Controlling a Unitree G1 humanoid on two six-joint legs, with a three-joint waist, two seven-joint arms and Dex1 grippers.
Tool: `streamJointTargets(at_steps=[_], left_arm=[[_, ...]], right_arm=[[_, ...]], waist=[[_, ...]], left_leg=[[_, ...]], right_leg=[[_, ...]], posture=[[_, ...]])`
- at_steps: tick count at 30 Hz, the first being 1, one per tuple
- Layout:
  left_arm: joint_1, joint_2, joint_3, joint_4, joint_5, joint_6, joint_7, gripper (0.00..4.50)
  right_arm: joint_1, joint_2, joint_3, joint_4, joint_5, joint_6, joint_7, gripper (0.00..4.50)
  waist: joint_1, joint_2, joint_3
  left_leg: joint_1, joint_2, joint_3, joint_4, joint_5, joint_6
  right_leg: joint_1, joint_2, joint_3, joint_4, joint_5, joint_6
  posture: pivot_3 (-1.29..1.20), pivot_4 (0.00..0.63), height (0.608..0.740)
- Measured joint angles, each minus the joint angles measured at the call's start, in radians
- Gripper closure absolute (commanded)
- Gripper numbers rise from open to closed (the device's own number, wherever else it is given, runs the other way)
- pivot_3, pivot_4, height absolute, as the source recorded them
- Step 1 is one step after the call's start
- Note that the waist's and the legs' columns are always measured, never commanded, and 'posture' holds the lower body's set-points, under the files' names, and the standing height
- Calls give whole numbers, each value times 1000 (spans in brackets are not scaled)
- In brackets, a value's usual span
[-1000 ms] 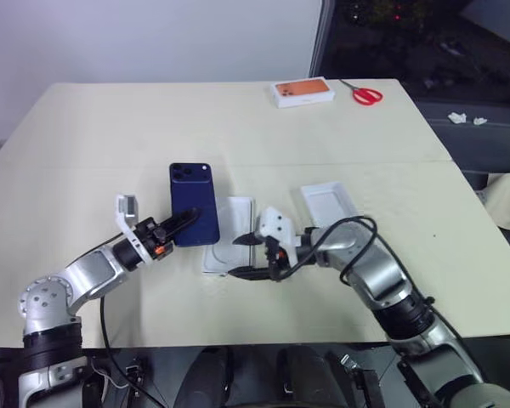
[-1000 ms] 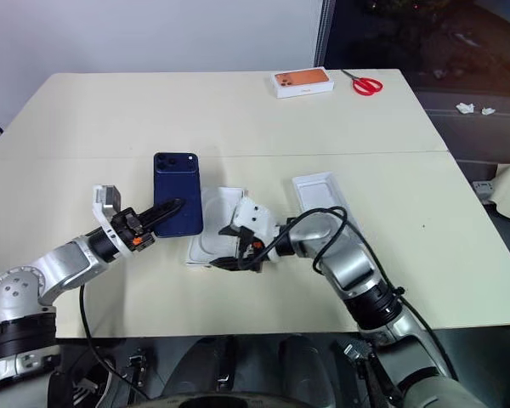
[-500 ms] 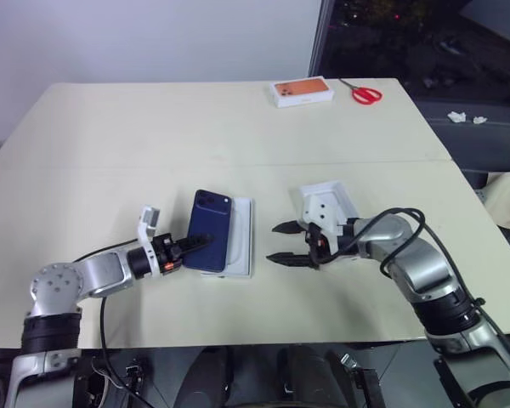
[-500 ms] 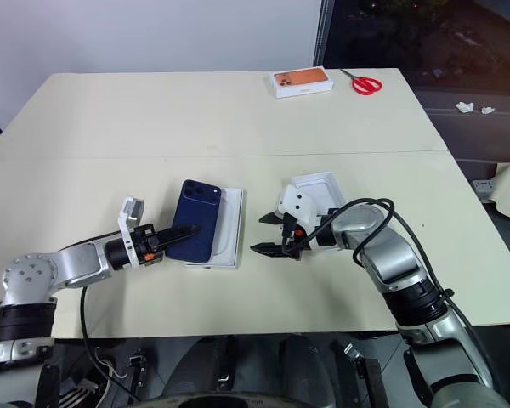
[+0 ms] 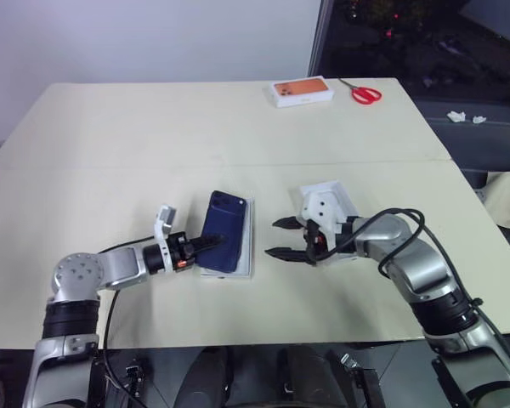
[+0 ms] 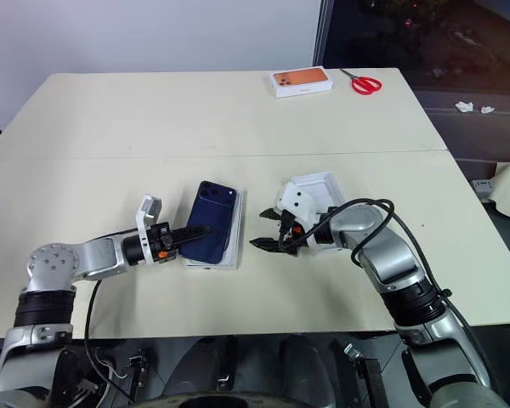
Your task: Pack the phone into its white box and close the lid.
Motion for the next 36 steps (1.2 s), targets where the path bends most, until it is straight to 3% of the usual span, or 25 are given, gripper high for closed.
streamJointTargets(at_steps=[3, 7, 21, 36], left_arm=[[4, -6, 9, -11, 0, 8, -19, 2840], [4, -12, 19, -63, 0, 13, -36, 916], [37, 114, -7, -212, 152, -9, -166, 916], [43, 200, 34, -195, 331, -153, -251, 916]], right_arm=[[0, 0, 1, 2, -1, -6, -3, 963], [-1, 4, 9, 4, -1, -7, -4, 963], [-17, 26, 14, 36, -11, -22, -5, 963], [-30, 44, 14, 76, -42, -46, -12, 963]], waist=[[0, 0, 0], [0, 0, 0], [-1, 1, 0], [-1, 1, 0]], left_leg=[[0, 0, 0, 0, 0, 0], [0, 0, 0, 0, 0, 0], [0, 0, 0, 0, 0, 0], [0, 0, 0, -1, 0, 0]], right_leg=[[0, 0, 0, 0, 0, 0], [0, 0, 0, 0, 0, 0], [0, 0, 0, 0, 0, 0], [0, 0, 0, 0, 0, 0]], posture=[[0, 150, 740], [0, 150, 740], [0, 150, 740], [0, 150, 740]])
